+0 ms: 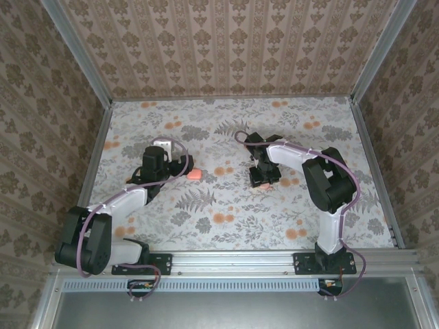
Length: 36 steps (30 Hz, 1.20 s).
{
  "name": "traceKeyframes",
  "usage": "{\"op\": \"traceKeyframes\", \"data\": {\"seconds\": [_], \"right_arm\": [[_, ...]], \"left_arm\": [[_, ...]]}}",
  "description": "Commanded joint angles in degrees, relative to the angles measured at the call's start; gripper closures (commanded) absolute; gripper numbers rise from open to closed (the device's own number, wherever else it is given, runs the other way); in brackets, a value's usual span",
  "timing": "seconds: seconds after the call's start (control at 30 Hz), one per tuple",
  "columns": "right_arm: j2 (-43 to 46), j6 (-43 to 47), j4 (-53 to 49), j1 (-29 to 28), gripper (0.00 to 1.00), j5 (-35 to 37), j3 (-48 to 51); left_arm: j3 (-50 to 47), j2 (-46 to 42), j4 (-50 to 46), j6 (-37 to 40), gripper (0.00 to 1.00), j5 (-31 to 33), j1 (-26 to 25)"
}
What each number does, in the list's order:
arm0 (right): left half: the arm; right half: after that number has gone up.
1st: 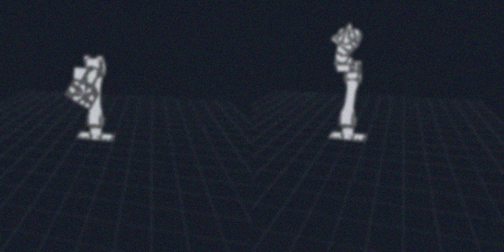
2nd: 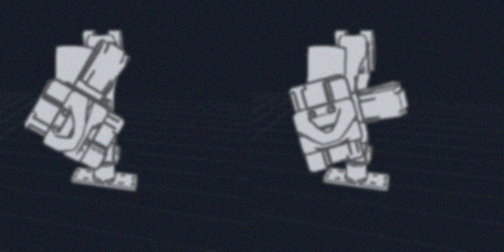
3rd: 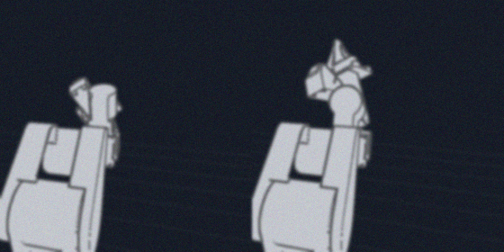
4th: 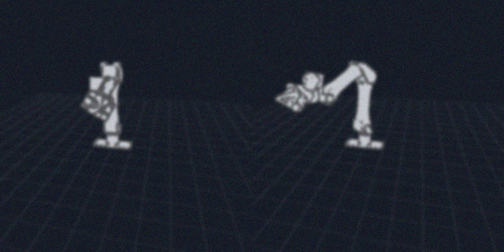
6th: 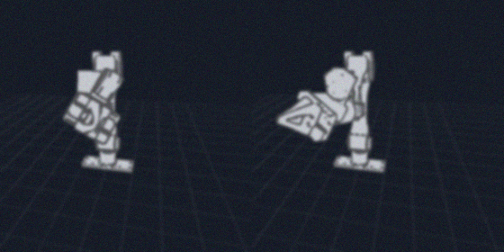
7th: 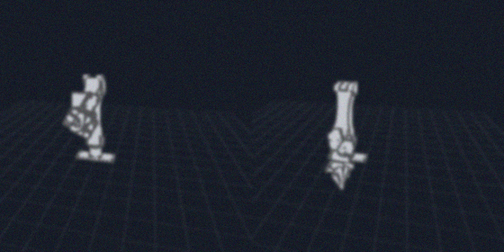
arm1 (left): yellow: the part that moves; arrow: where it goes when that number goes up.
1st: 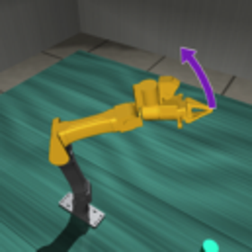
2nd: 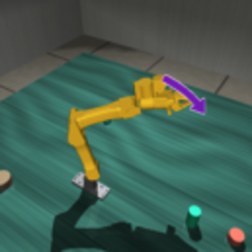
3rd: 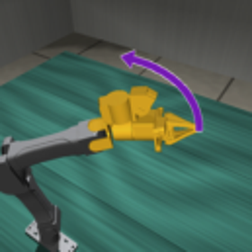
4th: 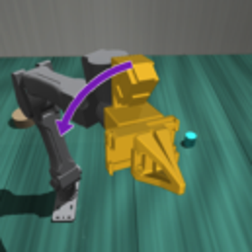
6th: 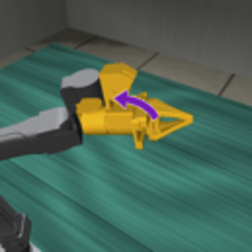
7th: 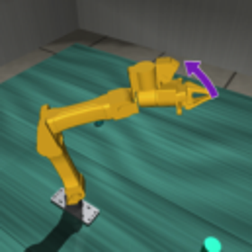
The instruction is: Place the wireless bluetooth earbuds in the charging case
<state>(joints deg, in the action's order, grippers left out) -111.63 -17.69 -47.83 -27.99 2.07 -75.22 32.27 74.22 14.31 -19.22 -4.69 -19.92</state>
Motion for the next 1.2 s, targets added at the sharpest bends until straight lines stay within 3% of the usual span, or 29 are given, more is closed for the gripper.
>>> {"op": "traceKeyframes", "data": {"seconds": [0.0, 0.23, 0.6, 0.87, 1.0, 1.17], "right_arm": [[0.5, 0.4, -0.2, 0.4, 0.53, 1.8, -0.6], [7.9, 1.3, 6.2, 0.1, 0.57, 0.4, 3.5], [33.0, 11.6, 31.4, -1.0, 0.59, -5.8, 20.0], [44.3, 28.3, 48.3, -1.0, 0.60, -21.8, 29.6], [45.1, 37.8, 52.4, -1.2, 0.64, -29.7, 30.8], [44.0, 49.6, 50.3, -3.8, 0.70, -30.5, 30.0]], "left_arm": [[1.7, 0.2, -1.0, 1.7, 0.10, 0.1, -0.4], [3.0, -1.3, -4.4, 3.0, 0.10, -2.9, -0.3], [5.2, -6.7, -8.5, 3.0, 0.15, -18.6, 0.3], [9.7, -6.0, -11.3, 1.0, 0.25, -34.8, -0.8], [12.0, -6.3, -14.0, 1.7, 0.28, -36.8, -3.4], [13.0, -8.3, -15.0, 2.1, 0.28, -37.5, -5.7]]}}
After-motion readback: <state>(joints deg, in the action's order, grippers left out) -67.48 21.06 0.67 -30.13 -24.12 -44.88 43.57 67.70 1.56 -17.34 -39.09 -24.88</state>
